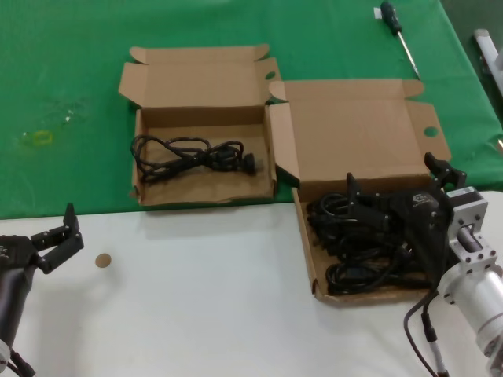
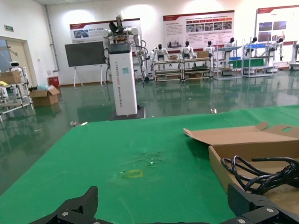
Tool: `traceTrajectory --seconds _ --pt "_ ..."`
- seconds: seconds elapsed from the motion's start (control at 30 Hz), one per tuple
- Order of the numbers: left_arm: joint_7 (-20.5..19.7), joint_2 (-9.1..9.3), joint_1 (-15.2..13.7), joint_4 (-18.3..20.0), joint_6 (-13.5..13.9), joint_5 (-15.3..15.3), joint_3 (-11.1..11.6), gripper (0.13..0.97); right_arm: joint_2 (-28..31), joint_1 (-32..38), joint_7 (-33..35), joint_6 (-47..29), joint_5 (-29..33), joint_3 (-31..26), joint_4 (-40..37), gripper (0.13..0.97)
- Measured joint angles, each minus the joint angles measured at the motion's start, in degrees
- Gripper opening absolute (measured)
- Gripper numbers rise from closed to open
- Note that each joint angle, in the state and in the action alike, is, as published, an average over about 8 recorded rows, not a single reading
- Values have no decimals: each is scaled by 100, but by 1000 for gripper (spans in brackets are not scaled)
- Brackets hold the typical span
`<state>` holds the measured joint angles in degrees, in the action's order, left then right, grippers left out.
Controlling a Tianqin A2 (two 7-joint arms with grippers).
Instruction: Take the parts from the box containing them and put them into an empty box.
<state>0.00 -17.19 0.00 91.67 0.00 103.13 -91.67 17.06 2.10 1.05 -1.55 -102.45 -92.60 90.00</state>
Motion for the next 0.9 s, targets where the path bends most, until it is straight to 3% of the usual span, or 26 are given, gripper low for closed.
traceTrajectory --seconds 0.9 --pt "0 0 0 0 0 0 0 966 0 0 0 0 0 0 0 966"
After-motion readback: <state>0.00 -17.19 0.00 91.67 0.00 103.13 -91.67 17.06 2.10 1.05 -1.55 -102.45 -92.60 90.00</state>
